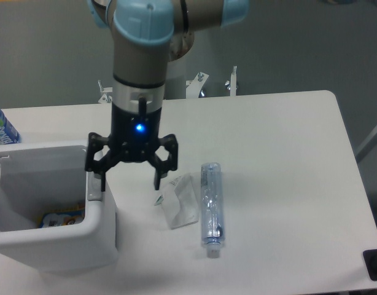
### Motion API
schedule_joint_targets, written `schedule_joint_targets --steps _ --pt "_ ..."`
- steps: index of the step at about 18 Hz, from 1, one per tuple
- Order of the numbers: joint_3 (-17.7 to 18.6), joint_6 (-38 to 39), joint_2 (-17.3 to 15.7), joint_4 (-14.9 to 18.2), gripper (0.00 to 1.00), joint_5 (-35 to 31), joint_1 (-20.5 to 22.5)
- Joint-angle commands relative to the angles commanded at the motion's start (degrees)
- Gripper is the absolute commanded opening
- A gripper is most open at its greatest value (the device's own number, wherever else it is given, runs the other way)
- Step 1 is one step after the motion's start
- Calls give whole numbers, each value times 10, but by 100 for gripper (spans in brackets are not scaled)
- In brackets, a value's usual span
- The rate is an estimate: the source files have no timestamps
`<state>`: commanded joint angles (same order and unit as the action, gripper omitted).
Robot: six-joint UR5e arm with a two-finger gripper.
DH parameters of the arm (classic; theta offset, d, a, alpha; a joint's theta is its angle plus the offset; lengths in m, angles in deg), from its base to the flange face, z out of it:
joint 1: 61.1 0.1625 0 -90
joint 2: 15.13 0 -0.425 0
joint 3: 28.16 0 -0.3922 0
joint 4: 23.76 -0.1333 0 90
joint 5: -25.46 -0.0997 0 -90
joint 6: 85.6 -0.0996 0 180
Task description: Open the trash can
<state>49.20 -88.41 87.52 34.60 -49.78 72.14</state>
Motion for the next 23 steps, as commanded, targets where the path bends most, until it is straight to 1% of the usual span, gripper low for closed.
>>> schedule_joint_targets --steps 3,6,8,11,14,17,19,22,23 --pt "-21 -11 -1 -1 100 0 38" --pt "-31 -53 -3 -3 100 -3 72" --pt "-29 -110 -11 7 100 -31 91" --pt "-26 -141 -11 6 100 -45 118" --pt "-24 -199 -11 11 100 -91 130" --pt "-22 -292 -11 43 100 -118 143" --pt "-22 -363 -11 73 100 -120 161" --pt "-22 -511 -11 125 100 -130 188" --pt "-21 -557 -11 136 100 -143 193"
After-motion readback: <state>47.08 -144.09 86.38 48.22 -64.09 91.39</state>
